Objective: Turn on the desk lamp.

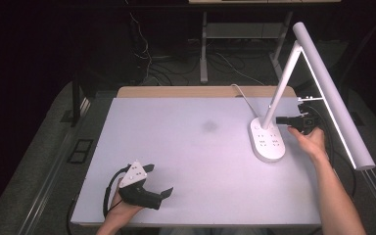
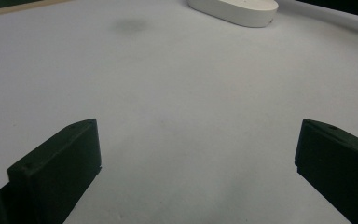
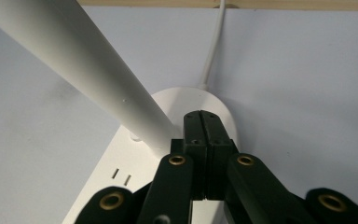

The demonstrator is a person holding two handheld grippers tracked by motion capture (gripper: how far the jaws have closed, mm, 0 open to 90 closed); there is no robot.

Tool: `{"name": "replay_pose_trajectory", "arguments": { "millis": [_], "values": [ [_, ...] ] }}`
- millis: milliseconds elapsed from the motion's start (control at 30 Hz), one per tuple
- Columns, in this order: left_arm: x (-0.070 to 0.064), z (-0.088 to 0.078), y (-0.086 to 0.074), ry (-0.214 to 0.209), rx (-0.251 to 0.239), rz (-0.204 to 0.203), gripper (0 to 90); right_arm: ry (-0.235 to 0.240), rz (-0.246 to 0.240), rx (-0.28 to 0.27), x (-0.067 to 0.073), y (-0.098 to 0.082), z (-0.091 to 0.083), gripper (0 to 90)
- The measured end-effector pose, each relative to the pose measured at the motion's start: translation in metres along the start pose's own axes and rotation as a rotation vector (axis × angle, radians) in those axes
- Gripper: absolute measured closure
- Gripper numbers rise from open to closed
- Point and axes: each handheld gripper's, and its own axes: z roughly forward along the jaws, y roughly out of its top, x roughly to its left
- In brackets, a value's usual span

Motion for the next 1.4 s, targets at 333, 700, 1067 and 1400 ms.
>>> {"name": "replay_pose_trajectory", "arguments": {
  "millis": [333,700,1067,1400],
  "values": [
    [-0.001,0.000,0.000,-0.004,-0.003,0.000,0.0,-0.042,-0.040,-0.017,0.018,0.001,-0.029,89.3],
    [-0.002,-0.001,0.001,-0.010,-0.013,0.000,0.0,-0.076,-0.062,-0.028,0.039,-0.004,-0.054,89.2],
    [-0.002,-0.001,0.001,-0.017,-0.021,0.002,0.0,-0.050,-0.046,-0.050,0.057,-0.020,-0.068,72.9],
    [-0.003,-0.001,0.001,-0.017,-0.027,-0.002,0.0,-0.037,-0.010,-0.100,0.075,-0.045,-0.079,31.2]
  ]
}}
